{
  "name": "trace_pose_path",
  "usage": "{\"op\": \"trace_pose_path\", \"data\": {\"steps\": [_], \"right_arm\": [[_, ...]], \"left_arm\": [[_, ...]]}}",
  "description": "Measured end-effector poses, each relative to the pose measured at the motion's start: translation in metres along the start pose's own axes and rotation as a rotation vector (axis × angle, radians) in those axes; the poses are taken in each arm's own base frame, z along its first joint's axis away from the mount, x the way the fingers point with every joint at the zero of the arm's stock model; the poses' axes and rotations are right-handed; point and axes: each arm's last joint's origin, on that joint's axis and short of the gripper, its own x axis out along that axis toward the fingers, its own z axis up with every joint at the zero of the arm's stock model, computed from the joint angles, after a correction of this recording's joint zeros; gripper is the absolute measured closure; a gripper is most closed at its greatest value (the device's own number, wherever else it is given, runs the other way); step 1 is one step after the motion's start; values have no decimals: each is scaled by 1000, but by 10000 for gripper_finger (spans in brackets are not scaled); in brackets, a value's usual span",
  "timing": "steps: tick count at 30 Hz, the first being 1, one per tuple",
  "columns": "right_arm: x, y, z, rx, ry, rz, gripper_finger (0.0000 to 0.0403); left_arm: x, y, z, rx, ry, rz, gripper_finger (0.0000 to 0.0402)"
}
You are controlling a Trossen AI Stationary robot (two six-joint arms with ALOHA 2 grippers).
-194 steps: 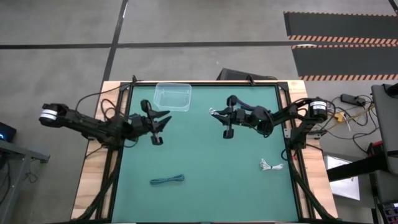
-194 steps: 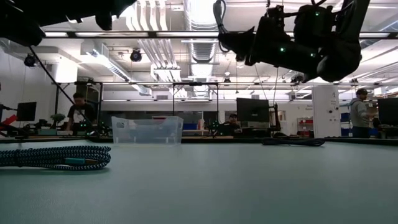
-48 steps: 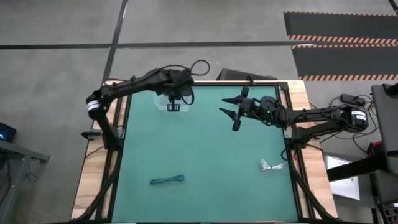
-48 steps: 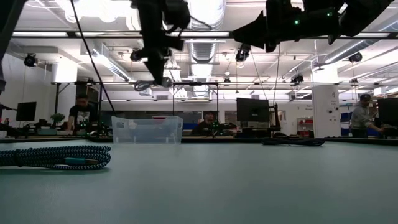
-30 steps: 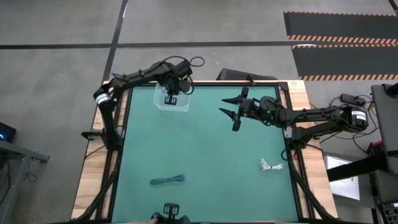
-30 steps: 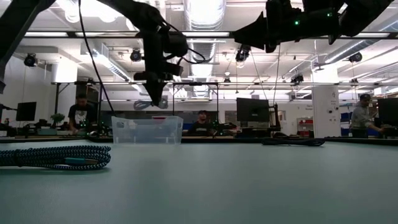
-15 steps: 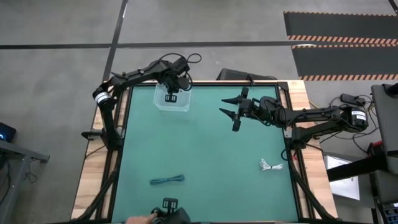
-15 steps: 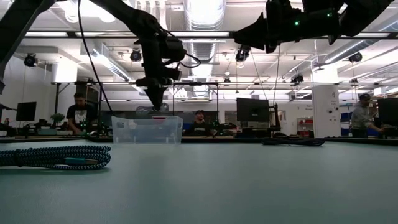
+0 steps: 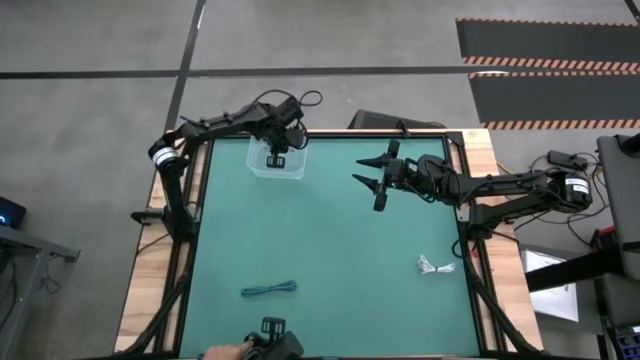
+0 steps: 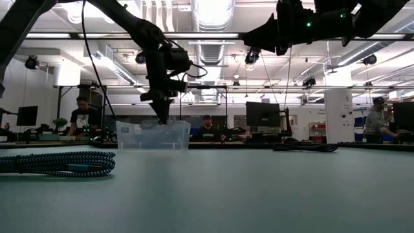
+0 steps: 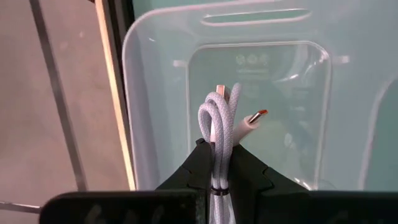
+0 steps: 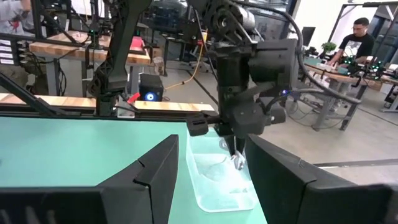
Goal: Pick and place USB-C Cables
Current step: Put the light blue charger cable into the transparent bin
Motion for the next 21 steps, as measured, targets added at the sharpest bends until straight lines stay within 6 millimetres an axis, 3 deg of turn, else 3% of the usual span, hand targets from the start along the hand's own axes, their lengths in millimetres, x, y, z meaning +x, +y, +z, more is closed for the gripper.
{"op": "trace_pose_path", "data": {"steps": [21], "right_arm": [[0,0,0,-4,4,1,225]], "left_arm": [[33,-14,-11,-5,-17,23,389]]}}
